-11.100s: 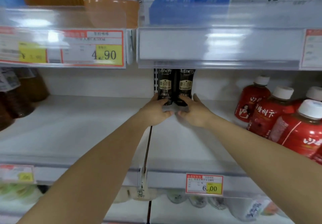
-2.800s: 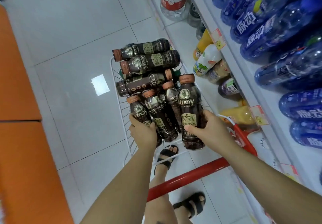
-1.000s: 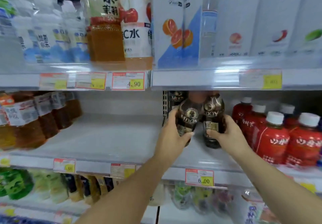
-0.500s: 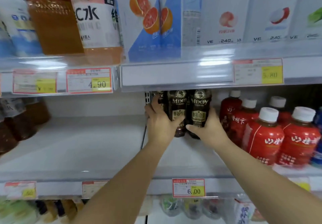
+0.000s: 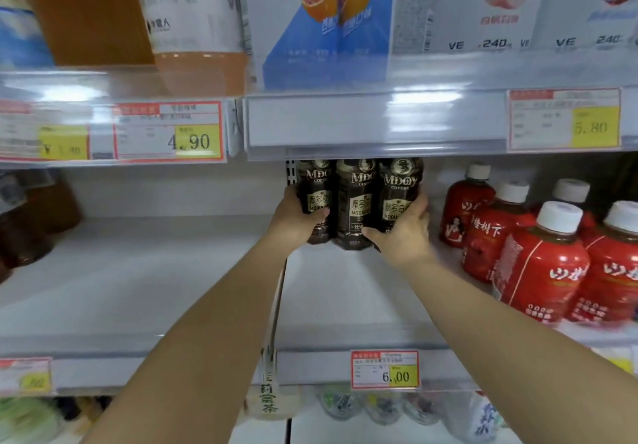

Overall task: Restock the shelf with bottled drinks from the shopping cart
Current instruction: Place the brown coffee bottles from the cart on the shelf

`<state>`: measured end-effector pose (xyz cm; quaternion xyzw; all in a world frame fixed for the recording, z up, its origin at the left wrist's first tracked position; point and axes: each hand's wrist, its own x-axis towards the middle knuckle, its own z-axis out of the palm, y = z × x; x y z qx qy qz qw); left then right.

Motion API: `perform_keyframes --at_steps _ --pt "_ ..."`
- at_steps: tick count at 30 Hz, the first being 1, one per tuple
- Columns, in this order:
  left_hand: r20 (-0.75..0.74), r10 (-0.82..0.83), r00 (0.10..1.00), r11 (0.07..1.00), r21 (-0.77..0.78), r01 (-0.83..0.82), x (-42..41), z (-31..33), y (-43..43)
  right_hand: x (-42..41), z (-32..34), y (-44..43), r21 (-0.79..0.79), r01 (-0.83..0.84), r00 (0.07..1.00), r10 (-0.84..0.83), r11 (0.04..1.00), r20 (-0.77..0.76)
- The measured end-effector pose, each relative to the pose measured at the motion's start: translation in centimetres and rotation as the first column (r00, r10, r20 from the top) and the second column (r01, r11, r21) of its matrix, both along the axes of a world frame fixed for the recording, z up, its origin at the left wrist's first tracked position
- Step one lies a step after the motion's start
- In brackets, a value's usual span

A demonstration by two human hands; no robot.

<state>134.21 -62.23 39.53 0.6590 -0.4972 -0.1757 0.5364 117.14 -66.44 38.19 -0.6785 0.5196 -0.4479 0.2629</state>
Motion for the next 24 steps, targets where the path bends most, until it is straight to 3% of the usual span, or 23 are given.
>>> perform_keyframes --at_steps 5,6,8,10,12,15,24 --pt "-0.007 -0.075 0.997 0.997 0.015 0.075 0.7 0.2 0.3 0.0 1.2 0.5 0.033 -0.035 0.999 0.034 0.999 0.022" --pt "-0.014 -0.097 0.995 0.995 0.019 0.097 0.7 0.2 0.3 -0.5 1.6 1.0 -0.029 0.006 1.000 -0.005 1.000 0.024" --pt "-0.014 -0.116 0.993 0.993 0.022 0.117 0.6 0.1 0.4 -1.5 1.7 2.8 -0.339 0.076 0.996 -0.086 0.938 -0.013" --pt "0.003 -0.109 0.994 0.994 -0.019 0.109 0.4 0.1 0.6 -2.1 1.3 4.8 -0.535 -0.105 0.978 -0.011 0.838 -0.209" --pt "0.010 -0.110 0.994 0.992 -0.059 0.110 0.2 0.2 0.8 -1.7 0.8 5.8 -0.406 -0.361 0.870 0.147 0.839 -0.470" --pt "0.042 -0.062 0.997 0.997 -0.050 0.064 0.2 0.3 1.0 -0.4 0.1 4.9 -0.188 -0.409 0.741 0.205 0.893 -0.639" --pt "0.047 0.000 0.999 0.996 -0.086 0.004 0.1 -0.1 0.8 3.3 0.4 3.7 -0.041 -0.303 0.792 0.228 0.952 -0.566"
